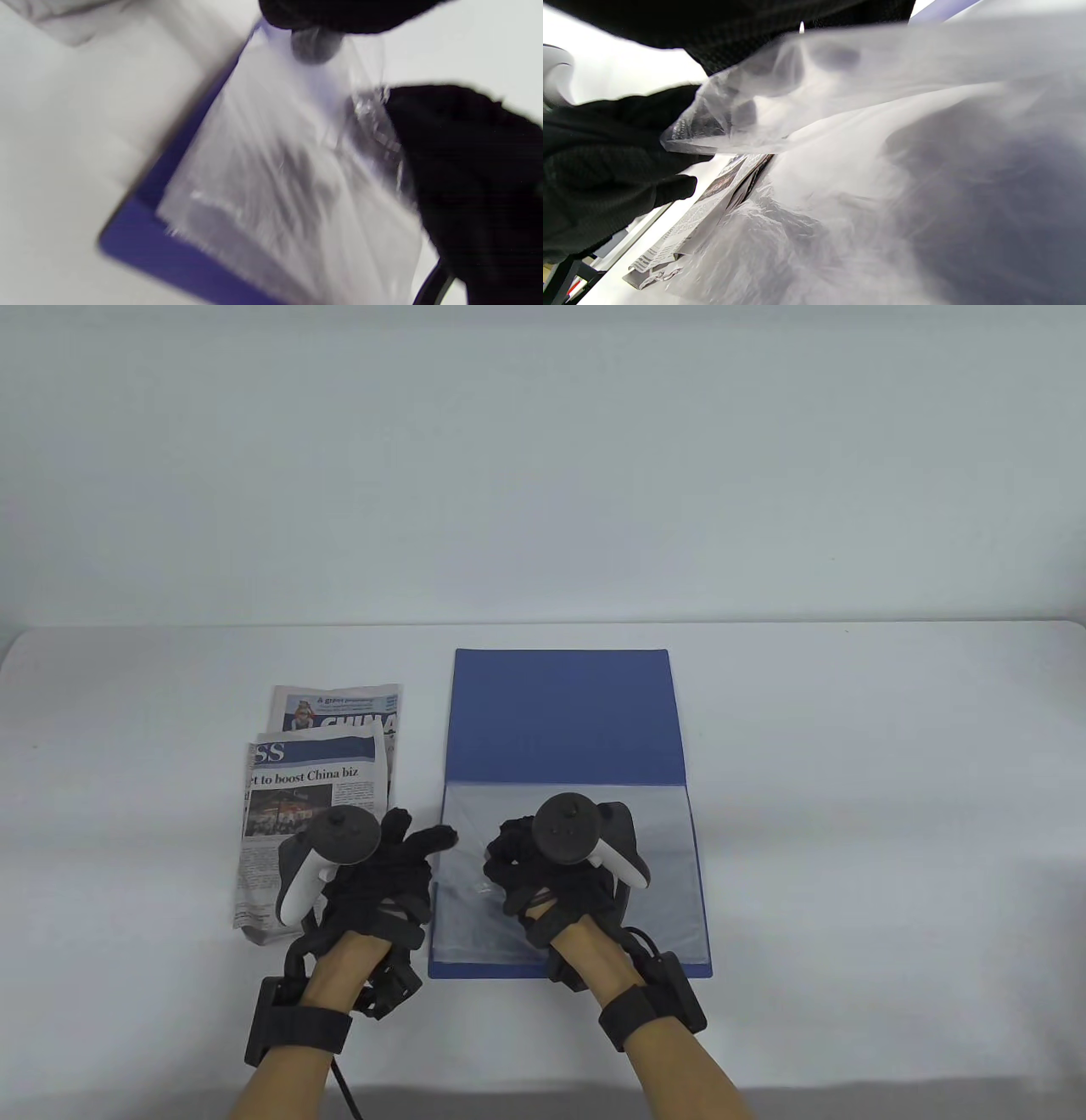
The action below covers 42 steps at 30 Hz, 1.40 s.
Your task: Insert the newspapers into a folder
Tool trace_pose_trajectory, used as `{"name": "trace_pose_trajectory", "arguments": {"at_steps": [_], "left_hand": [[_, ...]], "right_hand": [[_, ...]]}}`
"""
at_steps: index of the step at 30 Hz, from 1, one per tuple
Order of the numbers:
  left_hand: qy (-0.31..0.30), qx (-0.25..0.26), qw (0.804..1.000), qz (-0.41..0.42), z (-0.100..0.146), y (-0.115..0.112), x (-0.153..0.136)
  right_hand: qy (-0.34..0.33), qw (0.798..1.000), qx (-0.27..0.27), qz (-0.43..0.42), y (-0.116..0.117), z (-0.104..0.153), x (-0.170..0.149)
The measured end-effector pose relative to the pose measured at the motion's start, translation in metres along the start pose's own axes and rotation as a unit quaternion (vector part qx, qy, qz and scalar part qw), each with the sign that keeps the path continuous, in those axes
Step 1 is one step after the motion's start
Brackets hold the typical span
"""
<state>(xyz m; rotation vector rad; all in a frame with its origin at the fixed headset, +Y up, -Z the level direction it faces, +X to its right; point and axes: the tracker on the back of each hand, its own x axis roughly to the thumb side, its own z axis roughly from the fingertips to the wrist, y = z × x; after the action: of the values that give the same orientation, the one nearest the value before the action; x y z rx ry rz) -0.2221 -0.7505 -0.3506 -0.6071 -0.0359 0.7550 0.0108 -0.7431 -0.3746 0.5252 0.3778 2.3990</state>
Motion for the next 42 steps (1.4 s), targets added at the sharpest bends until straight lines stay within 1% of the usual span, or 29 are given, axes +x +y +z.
{"name": "trace_pose_trajectory", "arguments": {"at_steps": [2, 4, 6, 12, 14, 16, 18, 19, 21, 22, 23, 25, 28, 29, 31, 32, 36, 38, 39, 41, 42], "left_hand": [[0.049, -0.013, 0.996, -0.08, -0.003, -0.006, 0.001], [0.072, -0.015, 0.991, -0.109, -0.006, -0.009, 0.0], [0.069, -0.021, 0.993, -0.095, -0.007, -0.01, -0.001], [0.069, 0.004, 0.993, -0.092, -0.001, -0.001, 0.001], [0.07, 0.032, 0.995, -0.066, 0.005, 0.008, -0.001], [0.086, 0.061, 0.994, -0.038, 0.015, 0.022, -0.007], [0.124, 0.093, 0.988, 0.002, 0.029, 0.04, -0.018], [0.149, 0.099, 0.984, 0.016, 0.037, 0.049, -0.025], [0.219, 0.096, 0.971, 0.012, 0.051, 0.065, -0.041], [0.274, 0.091, 0.957, 0.01, 0.061, 0.076, -0.054], [0.299, 0.092, 0.95, 0.015, 0.067, 0.081, -0.063], [0.348, 0.104, 0.931, 0.043, 0.08, 0.091, -0.092], [0.403, 0.097, 0.909, 0.035, 0.082, 0.088, -0.123], [0.408, 0.084, 0.908, 0.04, 0.079, 0.083, -0.134], [0.404, 0.054, 0.911, 0.065, 0.072, 0.079, -0.144], [0.405, 0.048, 0.91, 0.074, 0.07, 0.079, -0.147], [0.412, 0.109, 0.903, 0.046, 0.066, 0.086, -0.145], [0.421, 0.145, 0.895, 0.038, 0.07, 0.089, -0.141], [0.421, 0.155, 0.893, 0.032, 0.071, 0.09, -0.14], [0.426, 0.186, 0.885, -0.001, 0.074, 0.092, -0.133], [0.431, 0.206, 0.878, -0.029, 0.075, 0.093, -0.128]], "right_hand": [[-0.002, 1.0, -0.006, -0.003, -0.002, 0.001, 0.0], [-0.004, 1.0, -0.007, -0.005, -0.003, 0.002, 0.0], [-0.003, 1.0, -0.006, -0.008, -0.003, 0.002, -0.001], [-0.005, 1.0, -0.006, -0.011, -0.003, 0.002, -0.002], [-0.006, 1.0, -0.006, -0.006, -0.003, 0.002, -0.001], [-0.006, 1.0, -0.007, -0.002, -0.003, 0.002, 0.0], [-0.008, 1.0, -0.009, -0.006, -0.005, 0.002, 0.001], [-0.009, 1.0, -0.011, -0.009, -0.006, 0.003, 0.001], [-0.008, 1.0, -0.01, -0.009, -0.007, 0.003, 0.001], [-0.008, 1.0, -0.011, -0.003, -0.007, 0.003, 0.0], [-0.008, 1.0, -0.01, 0.003, -0.008, 0.003, 0.0], [-0.009, 1.0, -0.009, 0.002, -0.009, 0.003, -0.001], [-0.008, 1.0, -0.011, -0.005, -0.01, 0.002, -0.001], [-0.009, 1.0, -0.012, -0.002, -0.01, 0.003, -0.001], [-0.013, 1.0, -0.009, 0.008, -0.008, 0.004, 0.0], [-0.014, 1.0, -0.007, 0.015, -0.008, 0.004, 0.001], [-0.02, 0.999, 0.0, 0.041, -0.004, 0.005, 0.004], [-0.021, 0.999, 0.001, 0.039, -0.004, 0.005, 0.005], [-0.022, 0.999, 0.001, 0.039, -0.004, 0.005, 0.005], [-0.024, 0.999, 0.0, 0.043, -0.004, 0.005, 0.006], [-0.024, 0.999, -0.001, 0.044, -0.004, 0.004, 0.005]]}}
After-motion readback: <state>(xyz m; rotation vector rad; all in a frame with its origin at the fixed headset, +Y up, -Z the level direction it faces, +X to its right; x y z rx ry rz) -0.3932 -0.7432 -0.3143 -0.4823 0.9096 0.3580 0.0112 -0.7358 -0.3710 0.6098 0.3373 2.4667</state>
